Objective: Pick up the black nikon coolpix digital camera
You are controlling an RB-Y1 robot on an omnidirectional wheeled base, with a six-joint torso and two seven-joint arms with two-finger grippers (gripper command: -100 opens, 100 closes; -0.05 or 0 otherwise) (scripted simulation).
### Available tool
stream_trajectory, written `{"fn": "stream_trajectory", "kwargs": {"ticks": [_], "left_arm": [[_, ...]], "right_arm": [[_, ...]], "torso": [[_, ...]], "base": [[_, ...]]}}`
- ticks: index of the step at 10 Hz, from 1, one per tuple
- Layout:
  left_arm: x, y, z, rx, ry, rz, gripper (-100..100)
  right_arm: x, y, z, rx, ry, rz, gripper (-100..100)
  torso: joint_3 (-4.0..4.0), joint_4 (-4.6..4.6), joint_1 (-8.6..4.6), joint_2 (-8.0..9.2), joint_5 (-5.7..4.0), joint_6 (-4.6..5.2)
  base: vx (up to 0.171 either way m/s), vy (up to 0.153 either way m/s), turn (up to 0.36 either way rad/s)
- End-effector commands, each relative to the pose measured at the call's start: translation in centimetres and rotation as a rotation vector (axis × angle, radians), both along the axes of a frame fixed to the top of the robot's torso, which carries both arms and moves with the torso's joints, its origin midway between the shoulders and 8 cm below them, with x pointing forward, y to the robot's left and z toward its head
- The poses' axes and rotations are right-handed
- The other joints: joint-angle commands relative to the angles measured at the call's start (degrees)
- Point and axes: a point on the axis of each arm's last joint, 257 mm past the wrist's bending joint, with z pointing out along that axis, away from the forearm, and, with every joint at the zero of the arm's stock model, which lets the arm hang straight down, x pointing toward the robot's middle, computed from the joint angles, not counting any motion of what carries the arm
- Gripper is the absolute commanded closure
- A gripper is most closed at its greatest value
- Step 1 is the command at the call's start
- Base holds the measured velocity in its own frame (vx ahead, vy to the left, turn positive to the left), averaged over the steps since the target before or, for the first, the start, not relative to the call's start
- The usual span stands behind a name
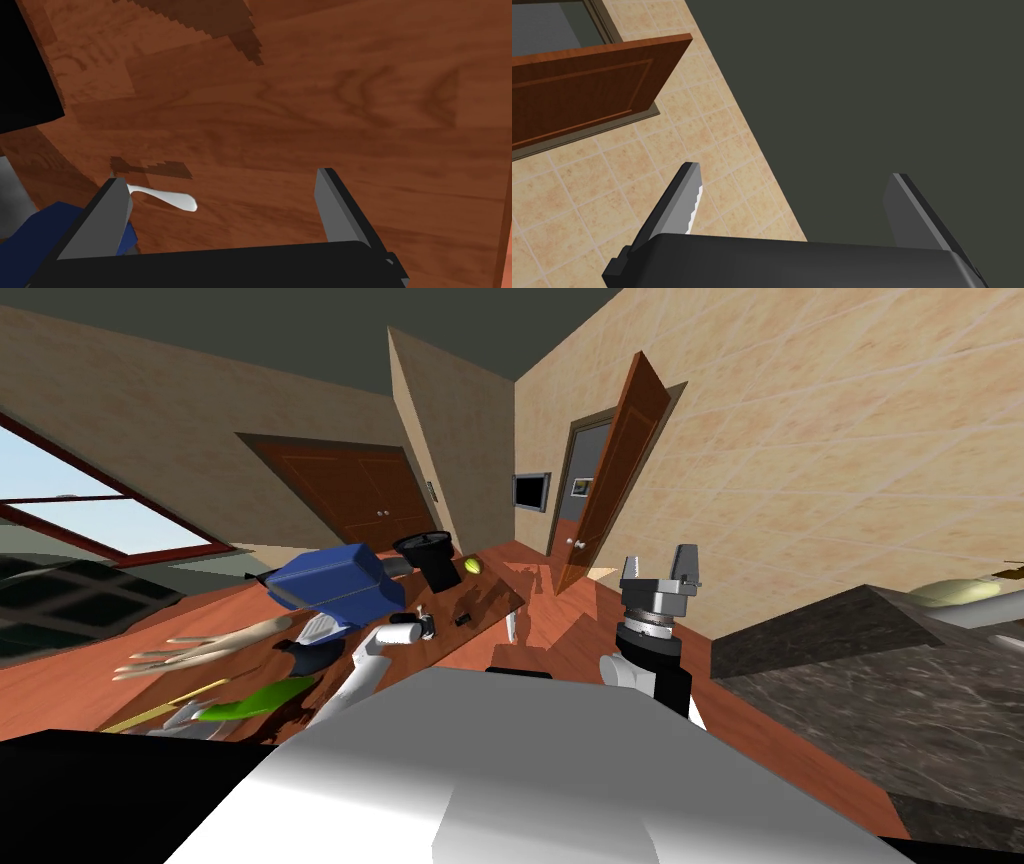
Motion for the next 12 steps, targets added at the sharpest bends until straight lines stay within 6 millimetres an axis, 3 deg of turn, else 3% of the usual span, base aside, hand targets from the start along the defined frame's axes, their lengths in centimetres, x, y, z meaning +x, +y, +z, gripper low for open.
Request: {"fn": "stream_trajectory", "kwargs": {"ticks": [1, 12], "left_arm": [[-1.1, 0.4, -1.0, -0.038, 0.052, 0.045, -100], [-7.6, 1.1, -4.8, -0.23, 0.328, 0.269, -100]], "right_arm": [[0.0, 0.0, 0.0, 0.0, 0.0, 0.0, 0], [0.0, 0.0, 0.0, 0.0, 0.0, 0.0, 0]], "torso": [[0.0, 0.0, 0.0, 0.0, 0.0, 0.0], [-0.01, 0.0, -0.01, -0.01, -0.01, -0.01]], "base": [[0.041, -0.022, -0.086], [0.051, -0.025, -0.102]]}}
